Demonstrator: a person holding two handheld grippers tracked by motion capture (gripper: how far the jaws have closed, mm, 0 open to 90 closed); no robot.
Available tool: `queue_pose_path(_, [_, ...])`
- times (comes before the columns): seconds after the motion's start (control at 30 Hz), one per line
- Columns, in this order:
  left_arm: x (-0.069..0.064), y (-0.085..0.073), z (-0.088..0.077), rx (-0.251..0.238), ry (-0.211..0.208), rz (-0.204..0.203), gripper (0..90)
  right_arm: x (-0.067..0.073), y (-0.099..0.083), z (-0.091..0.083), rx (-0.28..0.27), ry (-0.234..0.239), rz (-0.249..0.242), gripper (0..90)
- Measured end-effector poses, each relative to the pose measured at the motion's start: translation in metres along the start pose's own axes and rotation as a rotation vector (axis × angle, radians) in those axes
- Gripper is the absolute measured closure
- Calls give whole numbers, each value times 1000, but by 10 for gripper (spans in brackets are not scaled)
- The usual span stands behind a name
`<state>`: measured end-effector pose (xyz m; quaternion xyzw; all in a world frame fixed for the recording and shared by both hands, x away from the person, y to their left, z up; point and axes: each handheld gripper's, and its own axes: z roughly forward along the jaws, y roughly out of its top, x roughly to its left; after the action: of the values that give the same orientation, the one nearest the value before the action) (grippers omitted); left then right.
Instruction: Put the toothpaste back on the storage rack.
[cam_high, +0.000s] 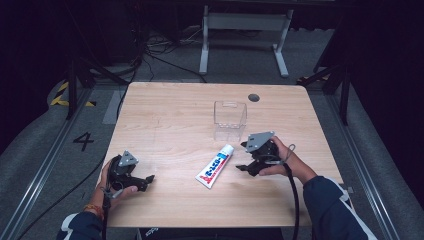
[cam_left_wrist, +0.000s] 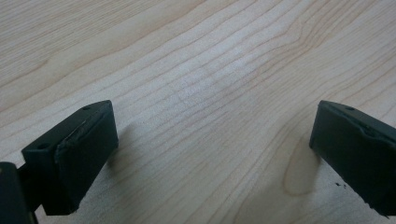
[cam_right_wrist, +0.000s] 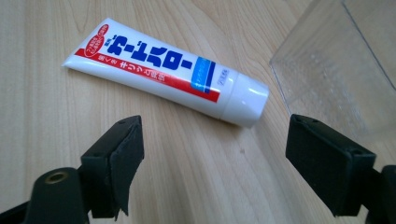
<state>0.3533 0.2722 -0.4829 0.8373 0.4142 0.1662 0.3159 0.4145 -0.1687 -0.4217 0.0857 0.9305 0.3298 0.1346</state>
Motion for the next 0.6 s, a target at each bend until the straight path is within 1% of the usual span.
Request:
queue_pose_path(0.03, [-1,-1,0,-4,-4,-18,15,0,4,4,6,5,-23,198])
queue_pose_path(0.1, [-3,-2,-2,0,-4,-26,15,0,12,11,6,36,-42,199])
queue_pose_path(0.17, [-3,-4,-3,2,-4,-21,15,2,19,18,14,63,-72,198])
queue_pose_path(0.2, [-2,-5,-4,0,0,-16,15,3,22,21,25,67,-84,197])
queue_pose_path(0.23, [-3,-6,-4,-3,1,-25,15,5,27,26,40,80,-119,198])
queue_pose_path(0.3, [-3,-7,-5,-1,0,-29,15,5,32,32,59,88,-138,196])
queue_pose_path(0.37, [-3,-7,-6,4,4,-20,15,6,37,37,65,101,-151,193])
queue_pose_path(0.43, [-3,-7,-6,1,5,-21,15,6,42,42,80,103,-167,188])
queue_pose_path(0.47, [-4,-7,-6,5,3,-29,15,6,44,44,85,106,-177,188])
queue_pose_path(0.5, [-3,-7,-6,3,5,-19,15,6,45,46,84,112,-180,188])
queue_pose_path(0.57, [-3,-7,-6,3,6,-21,15,6,48,49,88,120,-181,186])
queue_pose_path(0.6, [-3,-7,-6,3,5,-19,15,7,49,52,104,129,-196,187])
